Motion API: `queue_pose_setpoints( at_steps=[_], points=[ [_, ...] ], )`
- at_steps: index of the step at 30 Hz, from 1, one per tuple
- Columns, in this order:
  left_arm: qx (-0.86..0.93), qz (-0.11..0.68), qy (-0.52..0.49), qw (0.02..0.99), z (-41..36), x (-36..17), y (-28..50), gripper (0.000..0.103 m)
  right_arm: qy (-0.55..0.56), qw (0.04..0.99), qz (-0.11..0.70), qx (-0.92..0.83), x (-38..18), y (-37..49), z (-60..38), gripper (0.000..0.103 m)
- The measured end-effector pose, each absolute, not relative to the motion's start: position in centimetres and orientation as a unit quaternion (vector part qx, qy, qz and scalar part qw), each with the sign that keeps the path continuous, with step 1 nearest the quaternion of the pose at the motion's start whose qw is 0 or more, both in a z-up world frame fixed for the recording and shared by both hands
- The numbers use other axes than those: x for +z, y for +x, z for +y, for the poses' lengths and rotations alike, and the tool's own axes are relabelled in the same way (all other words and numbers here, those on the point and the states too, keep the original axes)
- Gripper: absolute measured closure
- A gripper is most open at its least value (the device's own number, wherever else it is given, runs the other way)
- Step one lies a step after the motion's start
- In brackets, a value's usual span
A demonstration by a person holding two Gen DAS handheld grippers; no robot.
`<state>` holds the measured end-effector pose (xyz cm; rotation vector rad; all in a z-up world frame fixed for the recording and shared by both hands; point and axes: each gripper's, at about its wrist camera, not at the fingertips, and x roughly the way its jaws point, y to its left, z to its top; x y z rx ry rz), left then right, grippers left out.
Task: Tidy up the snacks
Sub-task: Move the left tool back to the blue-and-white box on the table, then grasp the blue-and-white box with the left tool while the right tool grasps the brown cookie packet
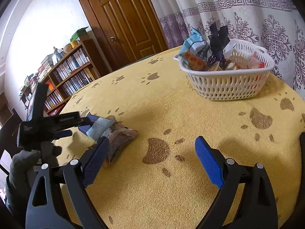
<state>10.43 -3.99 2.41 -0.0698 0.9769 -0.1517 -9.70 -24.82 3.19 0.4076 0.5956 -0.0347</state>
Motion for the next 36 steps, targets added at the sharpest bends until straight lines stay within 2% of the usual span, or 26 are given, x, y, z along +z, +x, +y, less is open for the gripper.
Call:
queue_pose_setpoints(
  at_steps=[5, 10, 20, 36],
  points=[
    [-0.064, 0.472, -0.062, 0.877, -2.8, 2.4, 10.4, 0.018, 0.193, 0.936, 0.295, -0.022, 3.2, -9.6, -24.6, 0.011],
    [-0.075, 0.471, -0.077, 0.876, -4.8, 2.7, 10.7, 0.018, 0.190, 0.936, 0.296, -0.029, 3.2, -9.5, -24.6, 0.011],
    [-0.038, 0.463, -0.024, 0.885, -8.2, 1.8, 11.7, 0.014, 0.184, 0.936, 0.298, -0.032, 3.2, -9.4, -24.4, 0.011],
    [-0.055, 0.457, -0.030, 0.887, -0.9, 1.8, 7.6, 0.014, 0.164, 0.928, 0.334, 0.003, 3.3, -8.0, -22.9, 0.011]
  ],
)
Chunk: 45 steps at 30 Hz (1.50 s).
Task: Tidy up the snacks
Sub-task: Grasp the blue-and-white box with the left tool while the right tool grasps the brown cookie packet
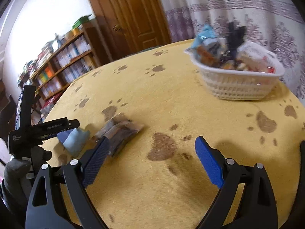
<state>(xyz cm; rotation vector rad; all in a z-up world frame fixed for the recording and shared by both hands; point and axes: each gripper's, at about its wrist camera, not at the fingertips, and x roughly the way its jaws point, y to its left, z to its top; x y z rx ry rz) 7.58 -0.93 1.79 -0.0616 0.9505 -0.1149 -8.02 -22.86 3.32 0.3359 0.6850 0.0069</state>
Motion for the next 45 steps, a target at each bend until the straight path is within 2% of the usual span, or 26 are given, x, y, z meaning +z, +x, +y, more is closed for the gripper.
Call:
queue_pose_setpoints(
  at_steps=[8, 23, 25, 31, 34, 45],
  points=[
    [-0.077, 0.446, -0.054, 0.890, 1.0, 2.0, 5.7, 0.014, 0.214, 0.886, 0.403, 0.081, 2.4, -4.7, -20.1, 0.011],
    [-0.072, 0.430, -0.124, 0.891, 5.7, 2.3, 4.2, 0.014, 0.103, 0.900, 0.422, 0.047, 2.2, 1.6, -15.4, 0.011],
    [-0.072, 0.430, -0.130, 0.890, 6.0, 2.3, 4.1, 0.014, 0.078, 0.901, 0.424, 0.043, 2.0, 1.8, -14.9, 0.014],
    [-0.076, 0.429, -0.134, 0.890, 5.9, 2.4, 3.8, 0.014, 0.017, 0.906, 0.422, 0.027, 1.6, 1.0, -14.6, 0.036],
    [-0.074, 0.430, -0.135, 0.890, 5.9, 2.4, 3.8, 0.014, 0.011, 0.906, 0.422, 0.027, 1.6, 0.7, -14.7, 0.042],
    [-0.070, 0.430, -0.131, 0.890, 5.8, 2.2, 3.9, 0.014, -0.018, 0.900, 0.425, 0.099, 1.8, -1.1, -11.3, 0.044]
  ],
)
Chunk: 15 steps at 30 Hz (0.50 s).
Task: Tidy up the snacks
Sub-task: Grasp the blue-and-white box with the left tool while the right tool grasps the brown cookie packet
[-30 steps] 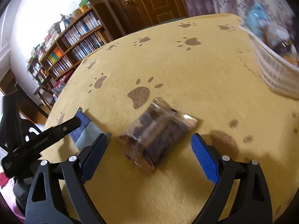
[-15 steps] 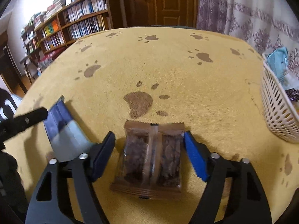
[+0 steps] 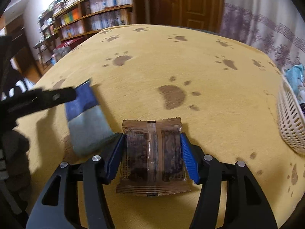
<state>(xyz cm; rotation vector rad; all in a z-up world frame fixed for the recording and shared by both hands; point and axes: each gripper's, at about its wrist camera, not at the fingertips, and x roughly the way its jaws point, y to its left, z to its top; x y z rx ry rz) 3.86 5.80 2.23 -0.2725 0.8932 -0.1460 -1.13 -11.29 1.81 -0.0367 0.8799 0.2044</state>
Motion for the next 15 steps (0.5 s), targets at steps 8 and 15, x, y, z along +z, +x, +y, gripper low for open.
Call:
queue_pose_setpoints(
  at_steps=[8, 15],
  points=[
    [-0.065, 0.428, -0.123, 0.893, 5.5, 2.2, 3.5, 0.014, 0.004, 0.888, 0.431, 0.162, 1.8, -5.0, -9.9, 0.043],
    [-0.062, 0.431, -0.104, 0.894, 4.1, 2.2, 2.7, 0.014, 0.032, 0.894, 0.423, 0.147, 2.0, -6.0, -11.4, 0.044]
  ],
)
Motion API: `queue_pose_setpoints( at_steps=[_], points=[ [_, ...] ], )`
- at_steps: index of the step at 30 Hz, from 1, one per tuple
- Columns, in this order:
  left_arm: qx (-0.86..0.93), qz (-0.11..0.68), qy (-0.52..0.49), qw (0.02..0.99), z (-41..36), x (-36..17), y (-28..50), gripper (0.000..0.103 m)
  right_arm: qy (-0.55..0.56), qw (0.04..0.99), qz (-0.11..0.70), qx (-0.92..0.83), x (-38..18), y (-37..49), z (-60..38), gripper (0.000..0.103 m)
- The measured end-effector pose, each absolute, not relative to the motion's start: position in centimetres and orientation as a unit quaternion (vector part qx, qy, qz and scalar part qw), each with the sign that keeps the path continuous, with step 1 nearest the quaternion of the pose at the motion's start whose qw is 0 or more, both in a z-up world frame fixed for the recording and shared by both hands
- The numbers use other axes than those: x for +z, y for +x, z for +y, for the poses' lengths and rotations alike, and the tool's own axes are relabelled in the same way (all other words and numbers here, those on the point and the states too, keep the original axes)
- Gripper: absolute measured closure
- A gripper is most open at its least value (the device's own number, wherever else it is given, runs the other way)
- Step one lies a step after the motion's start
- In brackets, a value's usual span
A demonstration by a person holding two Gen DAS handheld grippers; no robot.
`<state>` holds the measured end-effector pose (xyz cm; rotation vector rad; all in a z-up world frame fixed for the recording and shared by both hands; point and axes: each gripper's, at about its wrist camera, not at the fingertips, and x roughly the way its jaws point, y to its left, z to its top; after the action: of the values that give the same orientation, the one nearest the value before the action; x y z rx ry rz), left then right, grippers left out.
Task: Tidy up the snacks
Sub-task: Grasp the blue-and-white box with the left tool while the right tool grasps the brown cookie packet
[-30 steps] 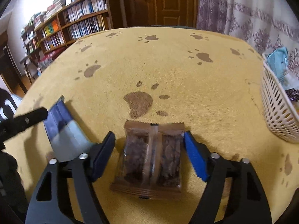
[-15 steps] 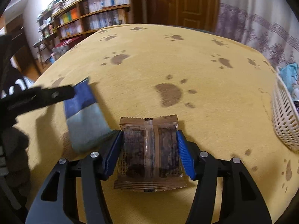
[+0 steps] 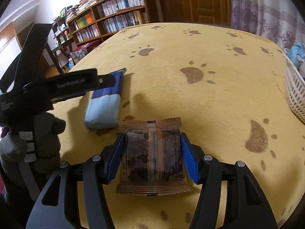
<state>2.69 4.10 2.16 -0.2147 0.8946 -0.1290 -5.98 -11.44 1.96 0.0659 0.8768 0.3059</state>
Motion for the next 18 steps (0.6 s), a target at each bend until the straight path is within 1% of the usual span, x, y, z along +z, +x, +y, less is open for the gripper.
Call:
queue_pose_setpoints(
  at_steps=[7, 9, 10, 12, 13, 14, 18],
  points=[
    [-0.045, 0.434, -0.064, 0.898, 1.9, 1.8, 2.4, 0.014, 0.038, 0.902, 0.413, 0.121, 1.7, -6.4, -13.4, 0.043],
    [-0.034, 0.434, -0.045, 0.899, 1.4, 1.5, 2.4, 0.015, 0.042, 0.903, 0.410, 0.123, 1.7, -6.5, -13.7, 0.043],
    [-0.030, 0.433, -0.039, 0.900, 1.3, 1.4, 2.4, 0.018, 0.043, 0.903, 0.409, 0.123, 1.7, -6.6, -13.7, 0.043],
    [-0.030, 0.428, -0.034, 0.903, 1.1, 1.5, 2.3, 0.027, 0.043, 0.904, 0.406, 0.124, 1.6, -6.7, -13.7, 0.043],
    [-0.030, 0.427, -0.032, 0.903, 1.1, 1.5, 2.3, 0.037, 0.043, 0.905, 0.405, 0.124, 1.7, -6.7, -13.8, 0.043],
    [-0.030, 0.426, -0.031, 0.904, 1.0, 1.6, 2.2, 0.041, 0.046, 0.905, 0.405, 0.125, 1.6, -6.8, -13.9, 0.043],
    [-0.030, 0.422, -0.037, 0.905, 1.1, 1.6, 1.8, 0.046, 0.052, 0.905, 0.402, 0.129, 1.6, -6.9, -14.2, 0.043]
  ],
)
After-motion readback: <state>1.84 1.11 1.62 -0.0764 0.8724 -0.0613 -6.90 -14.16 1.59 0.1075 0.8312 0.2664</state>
